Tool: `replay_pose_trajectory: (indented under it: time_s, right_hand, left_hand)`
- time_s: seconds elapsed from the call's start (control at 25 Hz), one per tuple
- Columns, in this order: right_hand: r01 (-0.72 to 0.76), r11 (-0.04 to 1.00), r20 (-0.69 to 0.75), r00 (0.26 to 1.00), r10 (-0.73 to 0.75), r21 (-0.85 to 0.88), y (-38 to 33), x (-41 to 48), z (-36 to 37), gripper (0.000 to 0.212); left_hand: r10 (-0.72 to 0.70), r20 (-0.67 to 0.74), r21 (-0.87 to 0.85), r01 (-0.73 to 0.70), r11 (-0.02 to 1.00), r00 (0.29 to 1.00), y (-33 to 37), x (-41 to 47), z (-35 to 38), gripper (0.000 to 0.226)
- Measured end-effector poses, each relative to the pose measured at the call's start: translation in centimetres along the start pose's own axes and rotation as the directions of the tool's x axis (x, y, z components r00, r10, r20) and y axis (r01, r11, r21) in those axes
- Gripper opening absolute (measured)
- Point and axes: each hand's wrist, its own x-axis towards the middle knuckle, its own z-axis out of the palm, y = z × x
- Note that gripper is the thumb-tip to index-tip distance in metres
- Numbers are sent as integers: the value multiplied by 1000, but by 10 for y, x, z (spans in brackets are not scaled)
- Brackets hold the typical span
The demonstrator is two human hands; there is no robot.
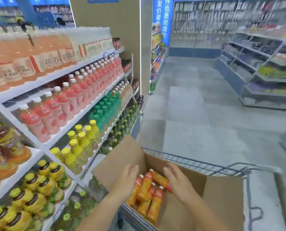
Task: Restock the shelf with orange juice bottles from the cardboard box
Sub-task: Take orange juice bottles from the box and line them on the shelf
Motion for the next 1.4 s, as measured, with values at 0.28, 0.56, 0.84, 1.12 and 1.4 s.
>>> replay_pose_trajectory:
  time_s: [0.28, 0.56, 0.84, 1.12, 1.4]
  right_hand:
    - [-280, 960, -106, 954, 281, 25, 70, 62, 42, 49]
    - [-559, 823, -79, 820, 567, 100, 164, 107, 96, 63]
    - [-671, 733, -14, 737, 676, 110, 276, 162, 134, 66]
    - [-717, 680, 21, 690, 724, 153, 355, 211, 169, 55]
    - [-727, 638, 43, 667, 744, 254, 387, 242, 185, 37]
  left_hand:
    - [-96, 243, 173, 54, 983, 965, -61, 112, 15, 35]
    - [-263, 378, 360, 121, 925, 888, -123, 197, 48, 52]
    - [-366, 318, 538, 152, 829, 875, -204, 280, 116, 44]
    - [-290, 236, 738, 23, 675, 927, -256, 324, 165, 39]
    - [-417, 184, 664, 201, 720, 890, -264, 341, 193, 57]
